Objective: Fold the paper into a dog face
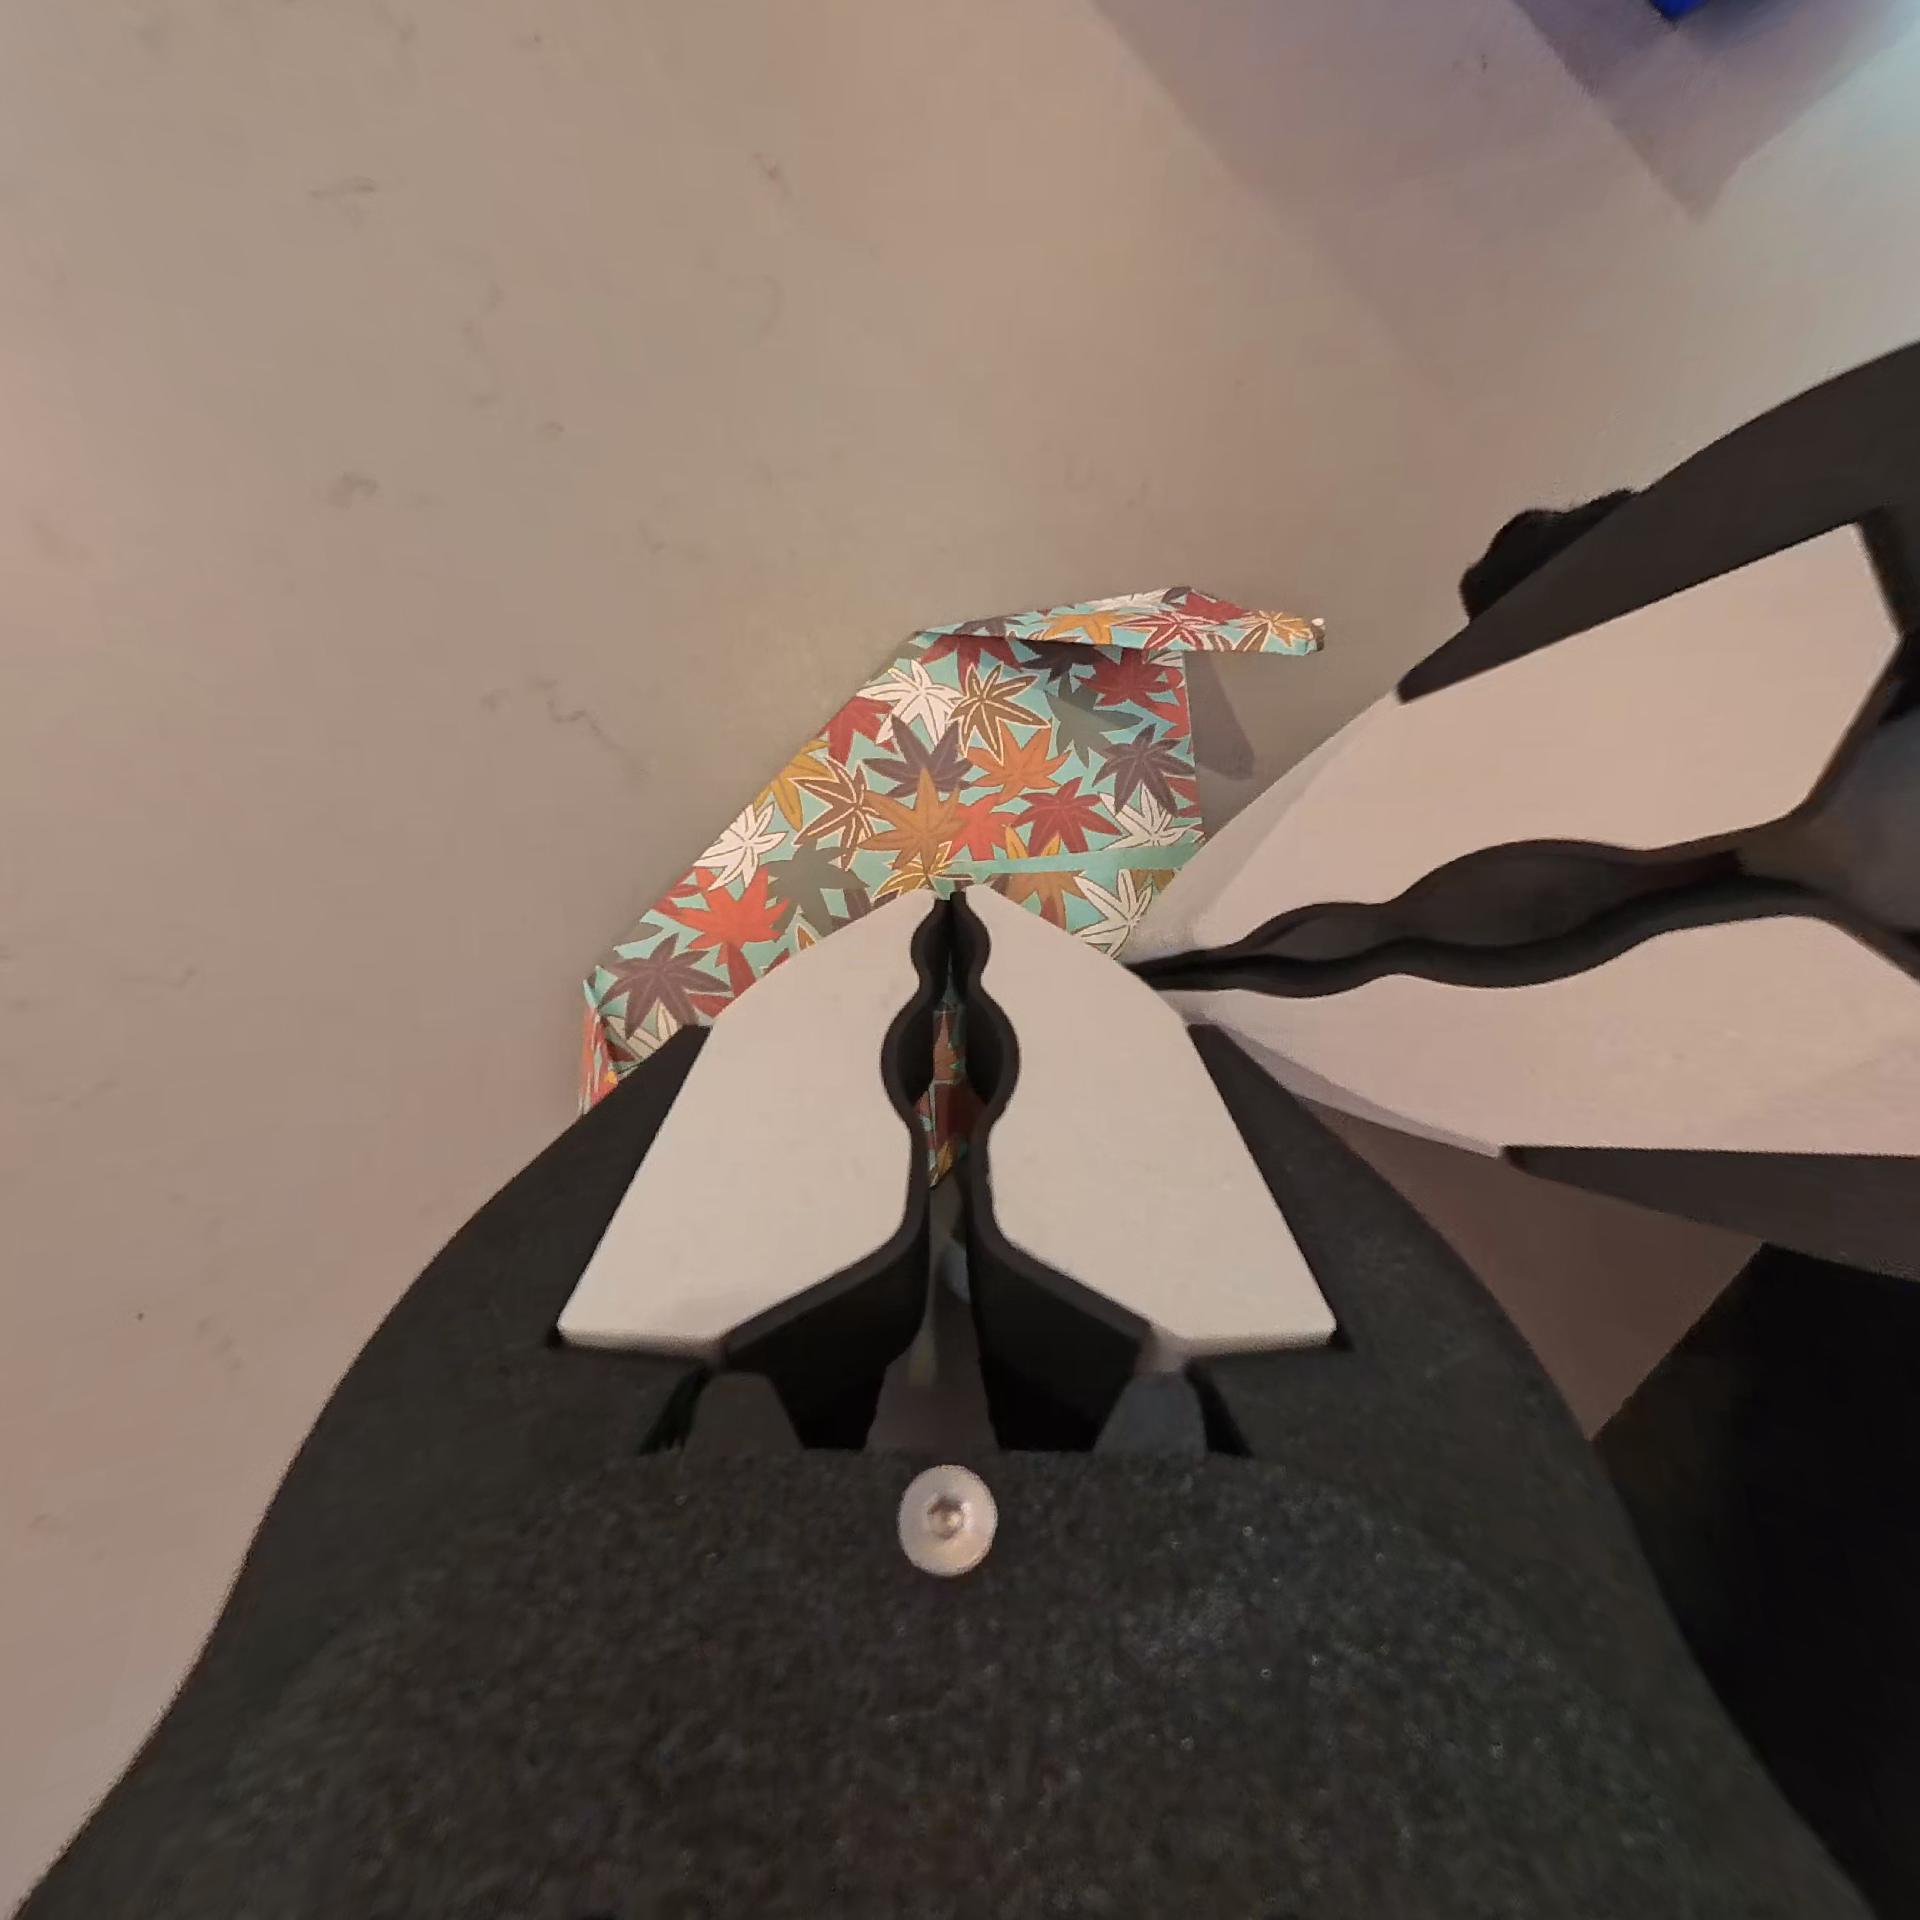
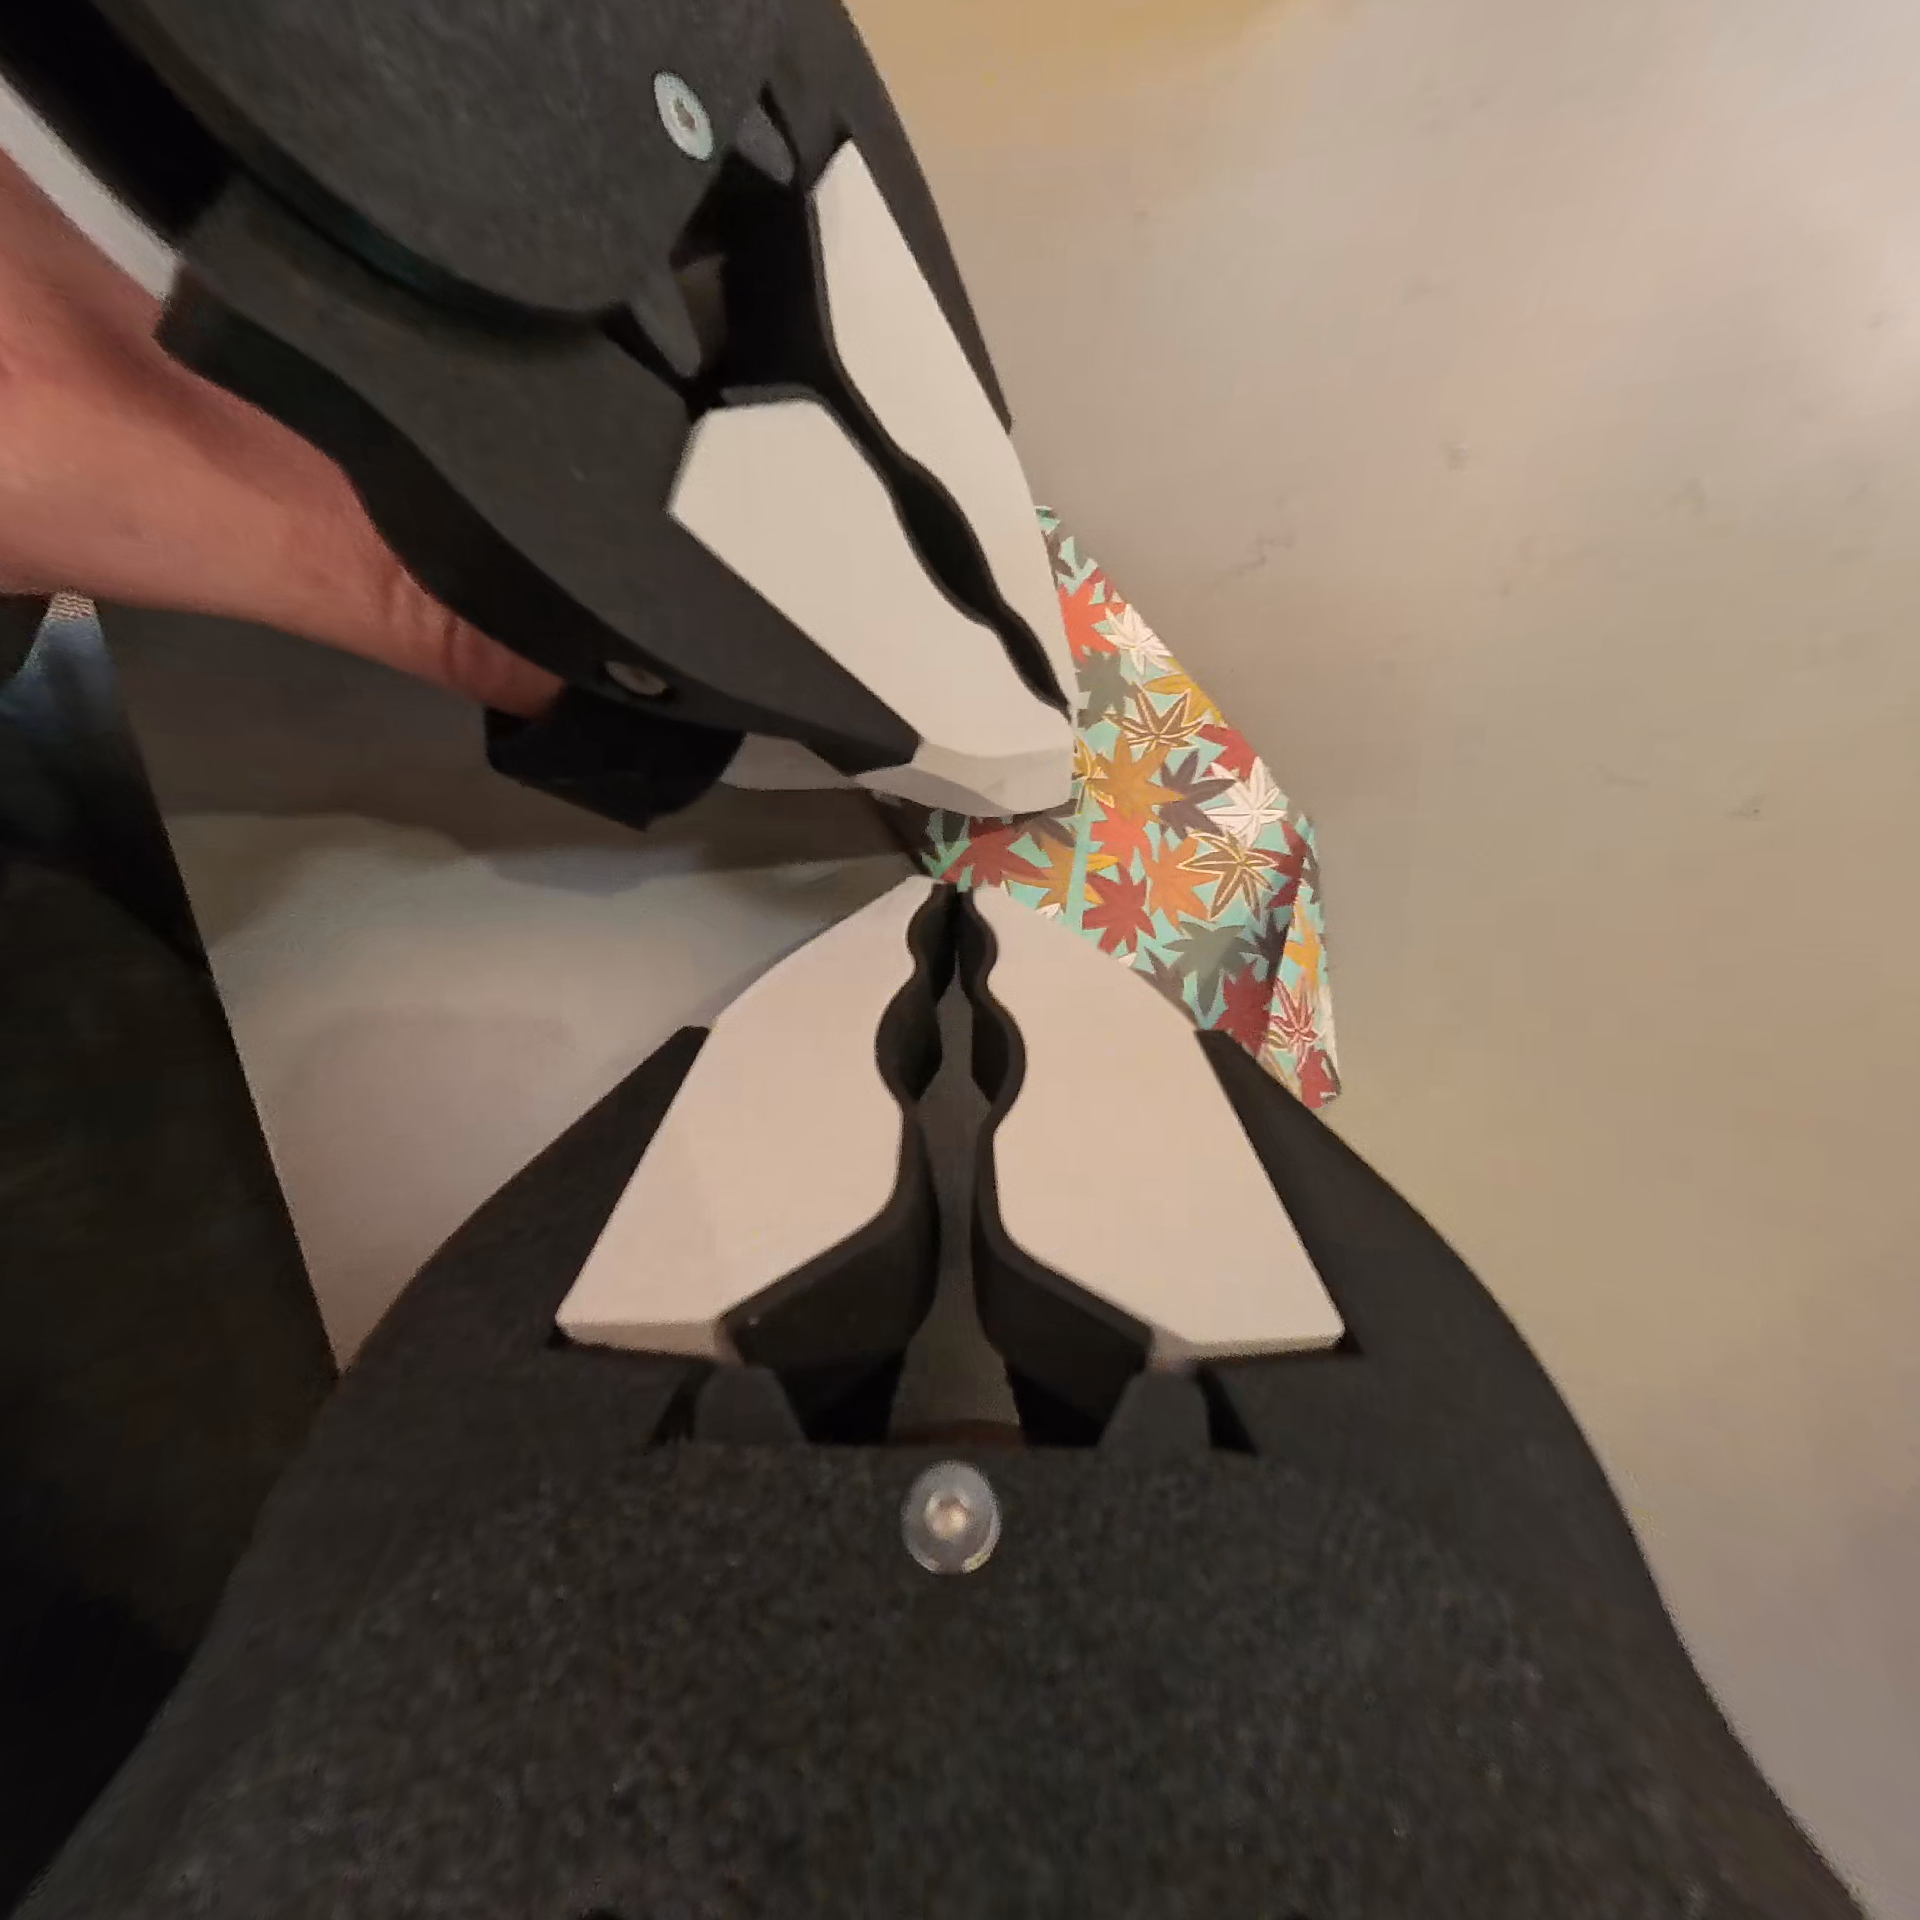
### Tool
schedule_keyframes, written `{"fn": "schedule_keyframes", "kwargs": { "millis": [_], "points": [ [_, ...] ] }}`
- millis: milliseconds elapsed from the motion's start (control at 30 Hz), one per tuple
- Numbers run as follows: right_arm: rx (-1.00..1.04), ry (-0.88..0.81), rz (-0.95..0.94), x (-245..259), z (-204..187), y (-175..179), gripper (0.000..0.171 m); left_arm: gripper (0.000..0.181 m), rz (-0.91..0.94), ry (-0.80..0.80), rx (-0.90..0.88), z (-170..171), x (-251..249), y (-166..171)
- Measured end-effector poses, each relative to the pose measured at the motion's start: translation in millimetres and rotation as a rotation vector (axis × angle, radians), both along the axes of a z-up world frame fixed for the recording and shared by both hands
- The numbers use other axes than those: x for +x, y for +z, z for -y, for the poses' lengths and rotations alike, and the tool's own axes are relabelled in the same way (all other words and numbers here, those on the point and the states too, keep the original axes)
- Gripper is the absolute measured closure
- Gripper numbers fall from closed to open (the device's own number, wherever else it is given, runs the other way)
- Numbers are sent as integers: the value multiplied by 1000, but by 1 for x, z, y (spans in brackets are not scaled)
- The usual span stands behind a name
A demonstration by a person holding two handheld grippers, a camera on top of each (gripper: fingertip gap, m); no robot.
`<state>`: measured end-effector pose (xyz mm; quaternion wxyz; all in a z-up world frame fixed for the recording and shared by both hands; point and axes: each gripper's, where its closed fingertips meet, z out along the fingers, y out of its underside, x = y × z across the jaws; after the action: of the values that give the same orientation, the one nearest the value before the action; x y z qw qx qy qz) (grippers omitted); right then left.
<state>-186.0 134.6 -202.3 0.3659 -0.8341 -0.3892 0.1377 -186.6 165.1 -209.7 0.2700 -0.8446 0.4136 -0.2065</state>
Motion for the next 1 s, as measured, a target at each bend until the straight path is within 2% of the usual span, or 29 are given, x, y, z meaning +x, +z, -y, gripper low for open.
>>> {"fn": "schedule_keyframes", "kwargs": {
  "millis": [33,267,400,467,633,767,1000],
  "points": [
    [-2,0,8,0,0,-1,171,181,1,1,3,0,0,0],
    [-27,-13,44,4,-1,-8,171,181,8,12,17,0,-4,4],
    [-40,-19,25,4,-1,-9,171,181,204,72,43,8,-22,38],
    [-38,-21,25,4,-1,-8,171,181,228,54,6,22,-27,38],
    [-29,-36,38,5,-2,-9,171,181,81,24,99,26,-26,22],
    [-38,-44,30,5,-2,-8,171,181,20,9,50,30,-20,3],
    [-57,-67,8,7,-3,-8,171,181,-26,136,67,13,-41,0]
  ]
}}
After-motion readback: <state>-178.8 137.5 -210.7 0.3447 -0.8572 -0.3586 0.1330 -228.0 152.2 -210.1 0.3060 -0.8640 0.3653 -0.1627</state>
